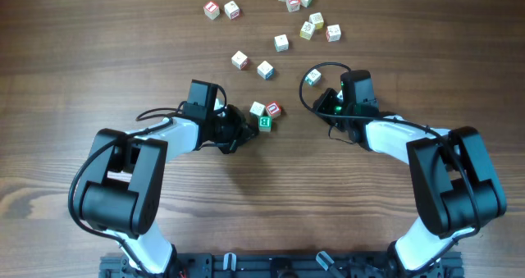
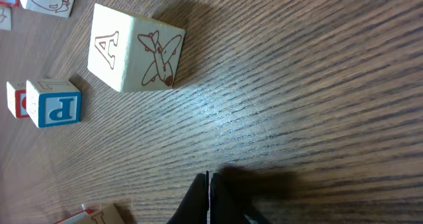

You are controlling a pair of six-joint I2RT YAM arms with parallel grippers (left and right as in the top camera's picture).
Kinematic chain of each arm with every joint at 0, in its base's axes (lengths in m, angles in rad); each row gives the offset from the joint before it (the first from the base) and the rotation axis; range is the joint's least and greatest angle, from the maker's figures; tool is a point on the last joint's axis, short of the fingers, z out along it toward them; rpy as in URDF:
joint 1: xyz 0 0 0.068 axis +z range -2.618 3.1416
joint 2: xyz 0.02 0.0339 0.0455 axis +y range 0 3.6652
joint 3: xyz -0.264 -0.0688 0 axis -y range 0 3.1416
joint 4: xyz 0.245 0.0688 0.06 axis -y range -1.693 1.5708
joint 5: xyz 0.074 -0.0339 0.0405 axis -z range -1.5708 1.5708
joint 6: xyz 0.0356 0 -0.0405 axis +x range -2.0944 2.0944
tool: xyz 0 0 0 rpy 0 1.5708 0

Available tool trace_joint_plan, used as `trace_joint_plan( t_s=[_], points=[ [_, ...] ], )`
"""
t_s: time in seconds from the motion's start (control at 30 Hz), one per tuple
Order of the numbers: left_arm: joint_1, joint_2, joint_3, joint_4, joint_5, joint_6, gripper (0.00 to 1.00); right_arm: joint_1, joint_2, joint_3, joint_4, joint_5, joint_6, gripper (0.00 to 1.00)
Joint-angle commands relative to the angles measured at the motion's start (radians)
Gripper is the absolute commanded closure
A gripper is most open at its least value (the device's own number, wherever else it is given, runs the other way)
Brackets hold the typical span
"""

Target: Form a circle

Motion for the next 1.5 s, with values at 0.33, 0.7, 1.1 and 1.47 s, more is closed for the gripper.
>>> trace_joint_plan(
  t_s=[0.33,0.7,1.1,1.47],
  points=[
    [-0.002,0.076,-0.072,-0.012,-0.373,-0.072,0.96,0.002,0.035,-0.013,0.002,0.005,0.0,0.95],
    [-0.043,-0.042,-0.072,-0.178,-0.564,-0.154,0.96,0.002,0.035,-0.013,0.008,0.009,0.001,0.95],
    [-0.082,-0.018,-0.072,-0.032,-0.57,-0.138,0.96,0.002,0.035,-0.013,0.009,0.009,0.002,0.95],
    [-0.105,-0.018,-0.072,-0.039,-0.547,-0.089,0.96,0.005,0.035,-0.013,0.057,-0.003,-0.029,0.95]
  ],
)
